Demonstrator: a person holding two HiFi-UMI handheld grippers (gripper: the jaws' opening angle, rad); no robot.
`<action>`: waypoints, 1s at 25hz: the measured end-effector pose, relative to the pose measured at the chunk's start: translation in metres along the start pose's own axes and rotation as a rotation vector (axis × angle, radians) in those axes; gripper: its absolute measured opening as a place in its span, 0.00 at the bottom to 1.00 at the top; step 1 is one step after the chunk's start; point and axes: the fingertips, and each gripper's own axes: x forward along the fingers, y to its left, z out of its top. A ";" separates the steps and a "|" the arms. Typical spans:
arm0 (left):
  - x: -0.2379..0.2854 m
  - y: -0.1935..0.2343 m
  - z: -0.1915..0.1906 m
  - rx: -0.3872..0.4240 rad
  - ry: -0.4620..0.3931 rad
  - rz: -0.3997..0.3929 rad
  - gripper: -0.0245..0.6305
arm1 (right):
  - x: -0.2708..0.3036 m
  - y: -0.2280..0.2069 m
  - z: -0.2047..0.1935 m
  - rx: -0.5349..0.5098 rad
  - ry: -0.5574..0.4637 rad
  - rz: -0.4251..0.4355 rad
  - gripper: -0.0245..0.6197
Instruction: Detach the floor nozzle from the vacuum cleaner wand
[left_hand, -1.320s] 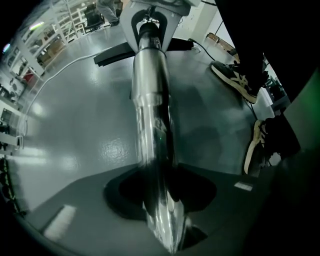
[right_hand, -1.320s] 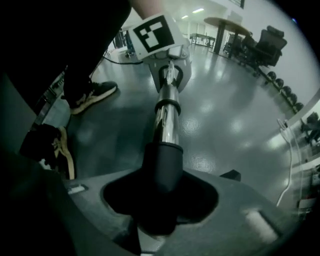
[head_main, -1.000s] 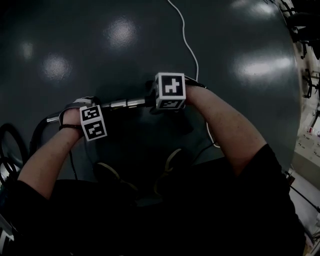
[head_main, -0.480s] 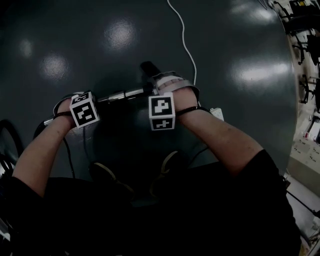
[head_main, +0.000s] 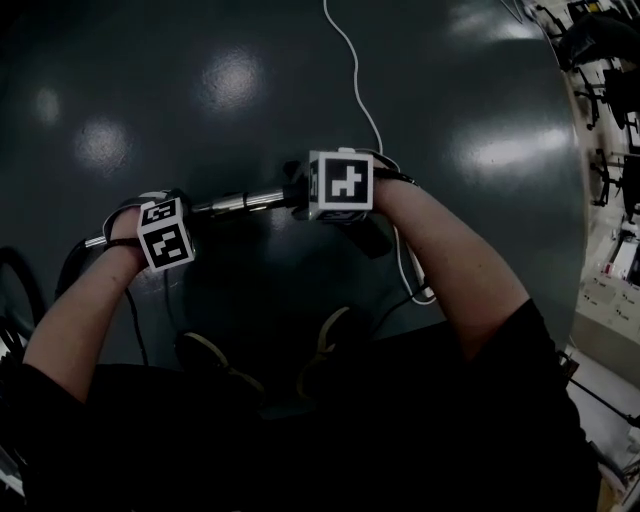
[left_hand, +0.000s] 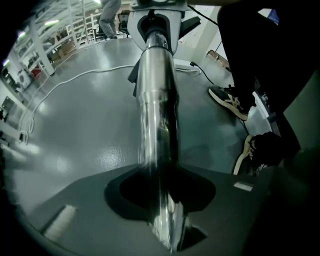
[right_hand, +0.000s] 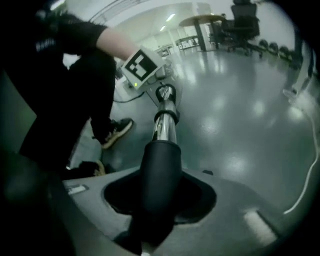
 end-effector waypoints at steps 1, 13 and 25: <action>-0.001 -0.001 0.001 0.012 0.004 0.009 0.24 | -0.002 0.006 0.000 0.054 -0.028 0.072 0.25; -0.013 0.002 0.015 -0.055 -0.120 -0.075 0.24 | -0.037 -0.042 0.003 -0.481 0.240 -0.767 0.22; -0.003 -0.001 0.024 0.075 -0.101 -0.015 0.24 | -0.011 0.032 -0.028 0.345 0.009 0.220 0.22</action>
